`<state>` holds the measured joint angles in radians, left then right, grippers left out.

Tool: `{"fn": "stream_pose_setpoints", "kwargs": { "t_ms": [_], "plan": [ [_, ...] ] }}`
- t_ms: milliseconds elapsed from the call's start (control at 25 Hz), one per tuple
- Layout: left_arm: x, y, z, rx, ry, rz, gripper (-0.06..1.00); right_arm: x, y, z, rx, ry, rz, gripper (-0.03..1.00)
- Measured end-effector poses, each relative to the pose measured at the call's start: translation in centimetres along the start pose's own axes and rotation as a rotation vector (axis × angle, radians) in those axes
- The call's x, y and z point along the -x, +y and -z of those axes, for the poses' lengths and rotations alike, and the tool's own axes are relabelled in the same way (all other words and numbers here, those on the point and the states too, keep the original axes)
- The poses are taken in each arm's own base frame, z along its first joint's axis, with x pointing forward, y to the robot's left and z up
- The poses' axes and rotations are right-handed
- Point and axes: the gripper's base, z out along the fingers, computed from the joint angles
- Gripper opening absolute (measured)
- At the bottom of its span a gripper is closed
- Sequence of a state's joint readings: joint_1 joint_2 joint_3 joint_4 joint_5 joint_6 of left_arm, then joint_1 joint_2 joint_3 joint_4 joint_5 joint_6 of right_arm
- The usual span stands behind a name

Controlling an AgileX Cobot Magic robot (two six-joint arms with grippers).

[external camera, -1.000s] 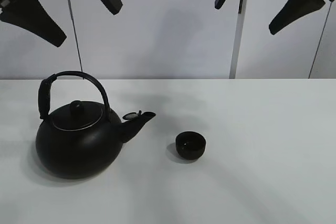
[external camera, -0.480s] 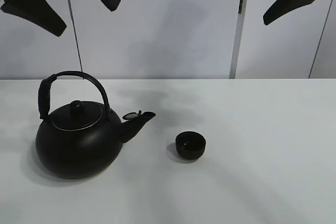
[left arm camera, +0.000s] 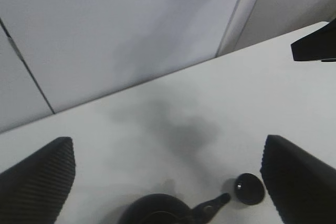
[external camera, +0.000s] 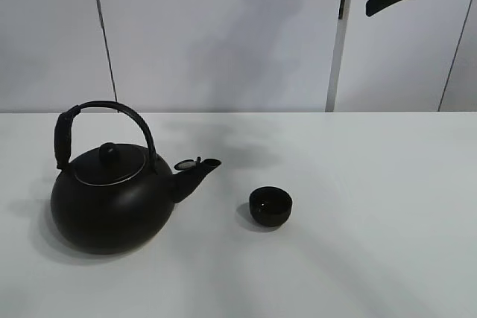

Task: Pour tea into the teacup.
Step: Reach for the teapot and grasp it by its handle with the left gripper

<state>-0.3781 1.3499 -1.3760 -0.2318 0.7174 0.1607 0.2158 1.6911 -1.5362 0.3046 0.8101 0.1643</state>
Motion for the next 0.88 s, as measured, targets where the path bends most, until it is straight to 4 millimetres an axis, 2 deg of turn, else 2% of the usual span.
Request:
{"fn": "stream_pose_setpoints", "kwargs": {
  "t_ms": [120,200,280,320,440,600,720,880],
  "plan": [
    [0.3,0.1,1.7,0.074,-0.041,-0.096,0.68,0.2,0.0,0.0,0.004,-0.026,0.0,0.64],
    [-0.3,-0.1,1.7,0.112,-0.072,-0.177,0.68,0.4,0.1,0.0,0.007,-0.042,0.0,0.64],
    [-2.1,-0.6,0.7,0.118,-0.111,-0.238,0.68,0.6,0.1,0.0,0.012,-0.063,-0.002,0.64],
    [-2.7,-0.7,0.4,0.12,-0.188,-0.263,0.68,0.6,0.1,0.0,0.013,-0.071,-0.002,0.64],
    [-6.4,-0.5,-1.7,0.113,-0.376,-0.303,0.68,0.8,0.1,0.0,0.016,-0.085,-0.002,0.64],
    [-10.9,-0.4,-2.4,0.097,-0.621,-0.276,0.68,0.9,0.2,0.0,0.019,-0.099,-0.003,0.64],
    [-14.5,0.0,-2.4,0.105,-0.672,-0.242,0.68,0.9,0.2,0.0,0.019,-0.1,-0.003,0.64],
    [-18.1,0.4,-2.4,0.112,-0.641,-0.223,0.64,0.9,0.2,0.0,0.019,-0.1,-0.003,0.64]
  ]
}}
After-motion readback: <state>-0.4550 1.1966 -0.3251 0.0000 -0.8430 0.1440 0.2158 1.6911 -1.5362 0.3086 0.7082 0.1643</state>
